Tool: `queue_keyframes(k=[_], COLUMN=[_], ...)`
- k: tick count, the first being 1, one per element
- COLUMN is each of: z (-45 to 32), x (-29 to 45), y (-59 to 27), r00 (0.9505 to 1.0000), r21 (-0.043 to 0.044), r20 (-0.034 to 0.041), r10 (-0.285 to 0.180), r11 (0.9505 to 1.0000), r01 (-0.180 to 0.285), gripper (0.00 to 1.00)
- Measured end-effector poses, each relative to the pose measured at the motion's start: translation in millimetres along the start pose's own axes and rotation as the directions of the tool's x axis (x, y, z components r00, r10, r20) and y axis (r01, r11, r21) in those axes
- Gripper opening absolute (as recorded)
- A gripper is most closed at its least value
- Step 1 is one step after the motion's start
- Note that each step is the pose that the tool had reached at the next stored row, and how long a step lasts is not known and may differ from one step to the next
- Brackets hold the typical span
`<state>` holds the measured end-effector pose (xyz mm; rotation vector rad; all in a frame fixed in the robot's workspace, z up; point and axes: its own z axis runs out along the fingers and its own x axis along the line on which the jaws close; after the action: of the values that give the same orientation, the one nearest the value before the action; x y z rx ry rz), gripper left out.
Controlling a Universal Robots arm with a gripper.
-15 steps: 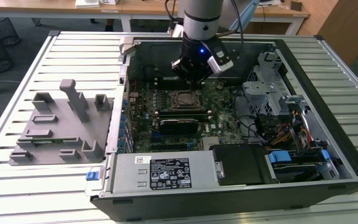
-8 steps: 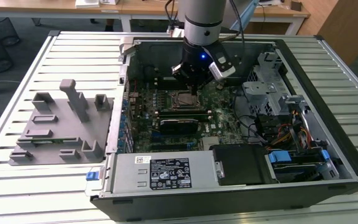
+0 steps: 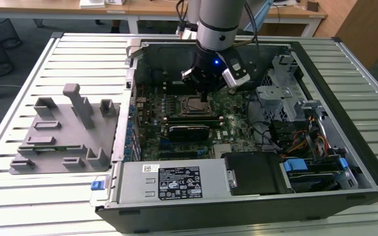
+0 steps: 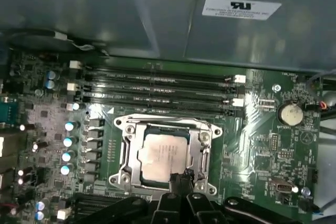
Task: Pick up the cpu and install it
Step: 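Install the second cpu locking lever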
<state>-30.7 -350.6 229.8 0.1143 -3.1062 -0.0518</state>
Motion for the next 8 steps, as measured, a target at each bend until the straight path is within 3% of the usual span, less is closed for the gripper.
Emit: queue_keyframes(k=[8], z=[-0.2], x=[1.4], y=[-18.4], r00=[1.0000], r21=[-0.0025], r20=[0.0001], r10=[0.000], r11=[1.0000], r01=[0.000], gripper=[0.11])
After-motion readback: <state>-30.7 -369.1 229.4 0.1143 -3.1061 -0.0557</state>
